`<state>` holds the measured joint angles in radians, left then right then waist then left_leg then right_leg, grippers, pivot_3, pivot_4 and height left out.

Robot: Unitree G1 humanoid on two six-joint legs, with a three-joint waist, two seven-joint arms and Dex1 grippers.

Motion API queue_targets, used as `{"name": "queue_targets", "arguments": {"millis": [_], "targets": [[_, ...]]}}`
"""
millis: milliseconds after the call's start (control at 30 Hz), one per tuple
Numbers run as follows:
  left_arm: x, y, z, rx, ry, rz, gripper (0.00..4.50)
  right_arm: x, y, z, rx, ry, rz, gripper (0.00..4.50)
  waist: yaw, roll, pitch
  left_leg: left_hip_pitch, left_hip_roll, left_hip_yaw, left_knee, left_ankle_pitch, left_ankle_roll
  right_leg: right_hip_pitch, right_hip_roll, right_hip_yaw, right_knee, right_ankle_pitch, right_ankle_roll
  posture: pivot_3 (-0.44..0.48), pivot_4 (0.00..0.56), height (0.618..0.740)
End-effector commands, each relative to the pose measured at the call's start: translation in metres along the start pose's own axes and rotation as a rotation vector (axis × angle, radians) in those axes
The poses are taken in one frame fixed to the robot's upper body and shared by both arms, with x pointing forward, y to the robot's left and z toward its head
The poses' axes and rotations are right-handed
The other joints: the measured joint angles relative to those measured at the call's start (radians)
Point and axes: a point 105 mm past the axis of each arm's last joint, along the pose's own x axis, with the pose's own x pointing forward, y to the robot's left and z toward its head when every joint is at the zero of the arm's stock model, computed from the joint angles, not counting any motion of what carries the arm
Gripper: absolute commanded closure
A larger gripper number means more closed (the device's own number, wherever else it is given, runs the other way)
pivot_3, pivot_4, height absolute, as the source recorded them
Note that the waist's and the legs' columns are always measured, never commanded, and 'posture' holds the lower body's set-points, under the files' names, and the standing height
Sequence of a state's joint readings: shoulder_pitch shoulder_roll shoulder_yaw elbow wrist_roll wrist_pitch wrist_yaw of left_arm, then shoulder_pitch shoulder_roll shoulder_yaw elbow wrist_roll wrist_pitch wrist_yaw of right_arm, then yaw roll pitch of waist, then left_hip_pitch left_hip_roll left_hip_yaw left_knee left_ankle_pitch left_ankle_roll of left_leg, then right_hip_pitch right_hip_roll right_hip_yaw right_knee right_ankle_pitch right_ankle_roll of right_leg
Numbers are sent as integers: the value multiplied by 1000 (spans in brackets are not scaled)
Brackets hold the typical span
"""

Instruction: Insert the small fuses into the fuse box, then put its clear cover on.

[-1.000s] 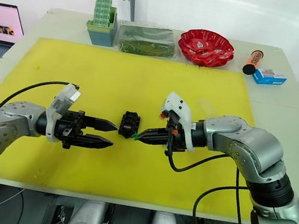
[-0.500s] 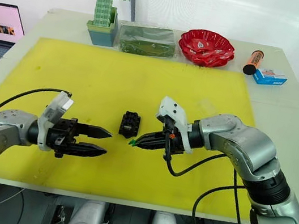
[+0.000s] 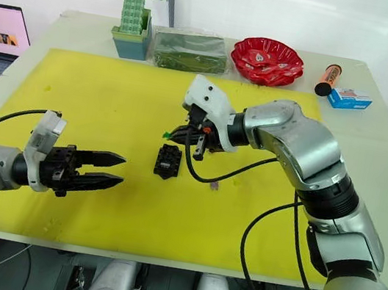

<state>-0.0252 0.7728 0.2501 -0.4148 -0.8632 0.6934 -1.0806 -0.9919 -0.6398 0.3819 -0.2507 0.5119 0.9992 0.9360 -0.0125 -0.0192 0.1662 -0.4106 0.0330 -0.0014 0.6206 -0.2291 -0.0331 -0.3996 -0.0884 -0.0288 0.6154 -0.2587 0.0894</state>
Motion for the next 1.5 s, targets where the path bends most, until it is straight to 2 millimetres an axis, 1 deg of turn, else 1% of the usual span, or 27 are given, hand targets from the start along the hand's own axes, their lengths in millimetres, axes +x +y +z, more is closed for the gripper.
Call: {"name": "queue_targets", "arguments": {"millis": [33,100,200,300,500,633,933,1100,1500], "targets": [[0,-1,11,53,-48,28,1671,0,-8,8,-80,90,-53,4500,-1,0,0,0,0,0,0,0,0,0,0,0,1,0,0,0,150,740],[1,1,12,58,-64,43,1671,3,-8,5,-101,152,-35,4500,-1,0,0,0,0,0,0,0,0,-2,1,0,2,0,0,0,150,740],[5,3,13,62,-80,57,1671,5,-4,-5,-114,256,17,4500,1,0,0,0,0,-1,0,0,0,-2,1,0,3,0,0,0,150,740],[8,3,12,64,-82,55,1671,13,-4,-10,-130,300,41,4500,0,0,0,0,0,-1,0,0,0,-1,1,0,3,0,0,0,150,740],[14,5,9,88,-63,39,1671,23,-10,-8,-106,308,38,4500,-1,0,0,0,0,-1,0,0,0,-2,1,0,4,1,2,0,150,740],[20,6,11,96,-69,26,1671,31,-10,-10,-109,323,38,4500,0,0,0,0,0,-1,0,0,0,-2,1,-1,4,2,3,0,150,740],[18,6,4,102,-49,32,1671,40,3,-14,-133,342,81,4500,-1,0,0,0,0,-1,0,0,0,-2,1,0,5,2,3,0,150,740],[18,6,0,98,-39,35,1671,45,4,-16,-132,348,82,4500,-2,0,0,0,0,-1,0,0,0,-2,1,0,5,2,3,0,150,740],[21,9,0,151,-36,40,1671,49,7,-24,-119,366,90,4500,-1,0,0,0,0,-1,0,0,0,-2,1,-1,5,2,4,0,150,740]]}}
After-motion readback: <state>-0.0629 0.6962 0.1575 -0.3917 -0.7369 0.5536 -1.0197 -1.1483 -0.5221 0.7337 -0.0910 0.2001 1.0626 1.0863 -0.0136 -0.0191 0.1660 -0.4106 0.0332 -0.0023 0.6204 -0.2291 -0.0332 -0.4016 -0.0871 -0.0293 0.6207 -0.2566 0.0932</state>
